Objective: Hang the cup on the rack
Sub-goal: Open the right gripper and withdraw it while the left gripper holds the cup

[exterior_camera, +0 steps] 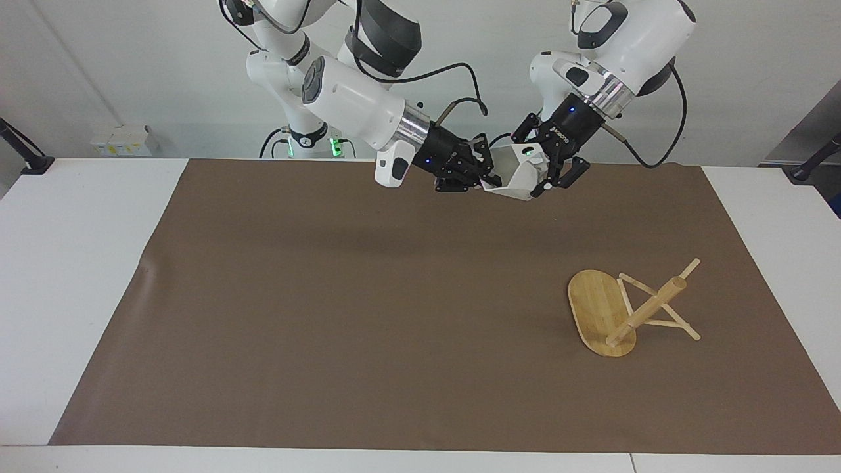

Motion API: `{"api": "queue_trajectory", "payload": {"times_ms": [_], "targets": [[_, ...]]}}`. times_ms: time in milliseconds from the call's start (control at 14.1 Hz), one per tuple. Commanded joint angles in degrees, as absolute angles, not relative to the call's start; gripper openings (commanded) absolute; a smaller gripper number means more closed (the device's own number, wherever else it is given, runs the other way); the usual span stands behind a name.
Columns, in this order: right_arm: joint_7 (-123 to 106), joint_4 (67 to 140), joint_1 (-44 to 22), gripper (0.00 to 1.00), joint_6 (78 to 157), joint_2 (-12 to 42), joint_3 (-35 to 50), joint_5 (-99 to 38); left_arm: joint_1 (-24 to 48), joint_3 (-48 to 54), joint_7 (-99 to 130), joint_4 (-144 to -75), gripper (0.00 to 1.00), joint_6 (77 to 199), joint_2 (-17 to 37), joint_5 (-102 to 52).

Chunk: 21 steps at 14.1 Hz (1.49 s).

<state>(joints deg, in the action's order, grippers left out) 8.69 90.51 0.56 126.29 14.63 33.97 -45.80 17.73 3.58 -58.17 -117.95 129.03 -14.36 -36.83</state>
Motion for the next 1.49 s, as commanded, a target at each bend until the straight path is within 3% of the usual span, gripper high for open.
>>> {"api": "queue_trajectory", "payload": {"times_ms": [0, 710, 994, 1419], "targets": [[10.5, 89.7, 0.9, 1.00, 126.7, 14.8, 34.9, -45.3, 18.8, 3.4, -56.7, -119.4, 0.00, 130.7, -15.5, -36.7], [10.8, 90.1, 1.1, 1.00, 126.2, 14.5, 33.9, -41.1, 18.6, 3.3, -56.7, -119.5, 0.00, 131.3, -15.5, -36.6], [11.5, 89.9, 1.1, 1.00, 125.7, 14.0, 29.1, -38.0, 18.3, 3.3, -56.3, -120.0, 0.00, 133.4, -15.5, -36.4], [11.3, 89.4, 1.1, 1.00, 115.2, 12.1, 21.4, -15.5, 17.9, 3.5, -41.3, -122.9, 0.00, 140.3, -15.5, -22.9]]}}
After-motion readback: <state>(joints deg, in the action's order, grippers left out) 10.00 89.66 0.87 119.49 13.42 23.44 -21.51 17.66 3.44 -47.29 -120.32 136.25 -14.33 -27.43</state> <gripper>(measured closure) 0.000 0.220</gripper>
